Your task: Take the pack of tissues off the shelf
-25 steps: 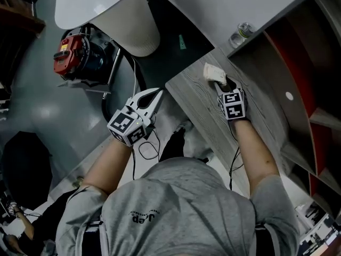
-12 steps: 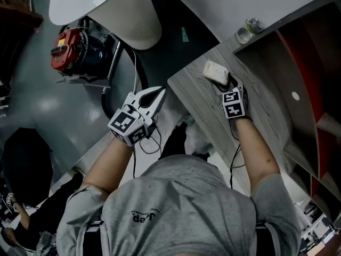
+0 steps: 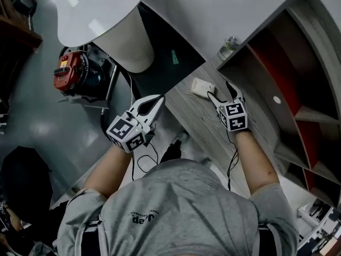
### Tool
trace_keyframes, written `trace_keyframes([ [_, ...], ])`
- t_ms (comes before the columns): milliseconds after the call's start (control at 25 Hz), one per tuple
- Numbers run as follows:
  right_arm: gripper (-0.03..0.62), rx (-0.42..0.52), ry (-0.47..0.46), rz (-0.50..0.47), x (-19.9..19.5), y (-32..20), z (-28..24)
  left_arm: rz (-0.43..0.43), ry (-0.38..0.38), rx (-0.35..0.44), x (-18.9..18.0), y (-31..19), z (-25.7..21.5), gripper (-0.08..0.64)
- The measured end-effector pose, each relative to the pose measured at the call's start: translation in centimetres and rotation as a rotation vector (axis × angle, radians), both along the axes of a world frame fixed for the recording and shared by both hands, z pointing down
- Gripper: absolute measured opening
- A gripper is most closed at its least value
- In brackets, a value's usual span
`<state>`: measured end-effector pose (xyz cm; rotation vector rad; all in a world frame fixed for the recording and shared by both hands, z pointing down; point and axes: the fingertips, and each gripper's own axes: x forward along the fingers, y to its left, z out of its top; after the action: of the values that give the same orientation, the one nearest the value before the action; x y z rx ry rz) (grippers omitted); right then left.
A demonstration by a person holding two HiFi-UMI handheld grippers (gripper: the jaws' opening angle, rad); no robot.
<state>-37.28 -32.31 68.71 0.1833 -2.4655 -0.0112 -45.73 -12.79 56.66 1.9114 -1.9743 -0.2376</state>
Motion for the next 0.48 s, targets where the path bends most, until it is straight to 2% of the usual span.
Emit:
trace_keyframes([
  [120,0.375,0.005,-0.038,0.011,0.3,-0.8,-3.3,0.027,-0.017,0.029,0.0,-1.2,-2.6,0.020],
  [240,0.337,0.005,-0.061,0.010,0.9,-1.2,-6.0,0.056,-0.001,0.043,0.9,-2.3,-4.5,0.020],
  [480,0.282,-0.017,-0.117,0.020,3.1,-1.6,-11.1,0.159,-0.020,0.076,3.5,-4.7,-8.1,0.020],
])
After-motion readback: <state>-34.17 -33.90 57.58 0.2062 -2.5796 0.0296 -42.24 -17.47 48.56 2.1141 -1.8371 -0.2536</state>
